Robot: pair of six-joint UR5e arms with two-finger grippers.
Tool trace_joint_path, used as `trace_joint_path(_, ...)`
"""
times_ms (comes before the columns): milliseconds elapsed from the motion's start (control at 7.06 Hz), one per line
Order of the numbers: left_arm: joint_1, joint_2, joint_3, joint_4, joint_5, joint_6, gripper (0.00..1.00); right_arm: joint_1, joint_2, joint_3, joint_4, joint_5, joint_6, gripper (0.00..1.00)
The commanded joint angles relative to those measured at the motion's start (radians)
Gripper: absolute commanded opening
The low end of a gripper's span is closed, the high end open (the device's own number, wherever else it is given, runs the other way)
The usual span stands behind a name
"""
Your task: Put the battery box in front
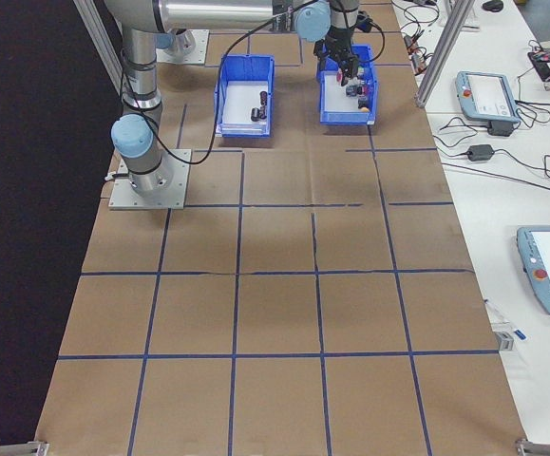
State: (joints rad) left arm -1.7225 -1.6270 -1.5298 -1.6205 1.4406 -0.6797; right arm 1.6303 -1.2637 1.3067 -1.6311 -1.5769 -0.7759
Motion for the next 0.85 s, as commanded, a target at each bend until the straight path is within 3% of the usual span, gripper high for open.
trace_joint_path(0,-0.089,0.079,-0.145,0.098,0.004,-0.275,0.99,0.016,0.067,-0.099,0.019,0.0,-0.129,1.0)
trace_joint_path(425,-0.21,0.11,-0.243,0.134,0.003,-0.678,0.99,0.113,0.176,-0.211,0.014,0.0,-0.322,1.0)
trace_joint_path(708,-0.271,0.175,-0.382,0.186,0.006,-0.982,0.98,0.213,0.317,-0.373,0.02,-0.002,-0.324,1.0)
